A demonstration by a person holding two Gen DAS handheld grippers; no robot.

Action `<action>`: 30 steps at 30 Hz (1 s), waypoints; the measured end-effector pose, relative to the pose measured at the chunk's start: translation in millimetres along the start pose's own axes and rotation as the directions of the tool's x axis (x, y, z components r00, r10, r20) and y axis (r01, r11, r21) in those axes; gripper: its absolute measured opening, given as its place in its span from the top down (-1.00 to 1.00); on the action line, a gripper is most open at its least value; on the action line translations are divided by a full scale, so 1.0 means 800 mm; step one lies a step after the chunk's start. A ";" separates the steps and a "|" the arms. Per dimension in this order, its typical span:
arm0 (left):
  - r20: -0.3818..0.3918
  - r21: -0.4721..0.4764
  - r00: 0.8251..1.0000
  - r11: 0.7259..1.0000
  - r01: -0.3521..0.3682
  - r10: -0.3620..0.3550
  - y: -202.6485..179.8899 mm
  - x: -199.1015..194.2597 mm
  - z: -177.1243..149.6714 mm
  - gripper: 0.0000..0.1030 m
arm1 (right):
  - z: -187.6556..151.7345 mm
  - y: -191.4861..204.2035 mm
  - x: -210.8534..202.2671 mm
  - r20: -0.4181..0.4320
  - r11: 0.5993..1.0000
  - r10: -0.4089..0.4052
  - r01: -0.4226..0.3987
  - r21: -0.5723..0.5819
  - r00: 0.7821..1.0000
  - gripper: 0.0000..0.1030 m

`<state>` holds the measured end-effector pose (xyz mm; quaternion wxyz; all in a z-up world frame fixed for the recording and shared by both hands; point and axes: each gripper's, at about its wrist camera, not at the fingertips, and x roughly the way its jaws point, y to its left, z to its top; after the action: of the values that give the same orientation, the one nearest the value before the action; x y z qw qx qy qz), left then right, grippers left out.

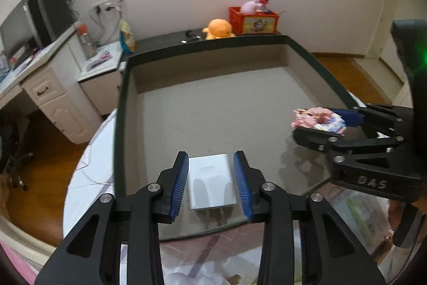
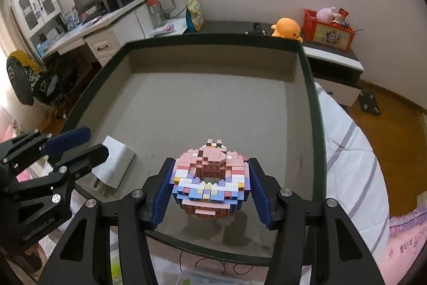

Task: Organize rigid objects
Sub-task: 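Grasp the white charger with the left tool while the right tool grasps the pink block donut, then release the charger and donut into the pink box with both tools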

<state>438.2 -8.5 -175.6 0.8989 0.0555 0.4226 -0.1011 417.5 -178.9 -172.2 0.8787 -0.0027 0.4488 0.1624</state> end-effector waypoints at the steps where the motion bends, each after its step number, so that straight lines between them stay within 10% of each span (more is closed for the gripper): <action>1: 0.008 -0.012 1.000 1.000 0.007 -0.007 0.002 -0.004 -0.003 0.10 | 0.000 -0.003 -0.003 0.004 1.000 0.003 -0.003 0.010 1.000 -0.16; 3: 0.034 -0.027 0.999 1.000 0.014 -0.013 0.008 -0.017 -0.008 -0.34 | -0.001 -0.008 -0.018 0.049 0.999 0.014 -0.016 0.036 0.999 -0.42; 8: 0.173 -0.042 0.983 0.998 -0.053 0.059 0.010 -0.088 -0.026 -0.66 | 0.007 -0.003 -0.078 0.162 0.999 0.012 -0.019 0.039 0.987 -0.54; 12: 0.326 -0.072 0.939 0.993 -0.093 0.111 -0.002 -0.174 -0.062 -0.90 | -0.022 0.015 -0.155 0.289 1.000 -0.015 0.012 0.011 0.957 -0.61; 21: 0.554 -0.152 0.798 0.971 -0.184 0.238 -0.051 -0.318 -0.166 -1.00 | -0.145 0.068 -0.295 0.558 0.995 -0.067 0.093 -0.019 0.827 -1.00; 30: 0.601 -0.178 0.745 0.957 -0.227 0.289 -0.083 -0.384 -0.240 -1.00 | -0.242 0.112 -0.356 0.671 0.968 -0.212 0.247 0.045 0.710 -1.00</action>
<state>88.3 4.2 -61.8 0.9943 0.0350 0.0956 0.0314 84.1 -203.8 -50.4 0.9939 -0.0210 0.0946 0.0528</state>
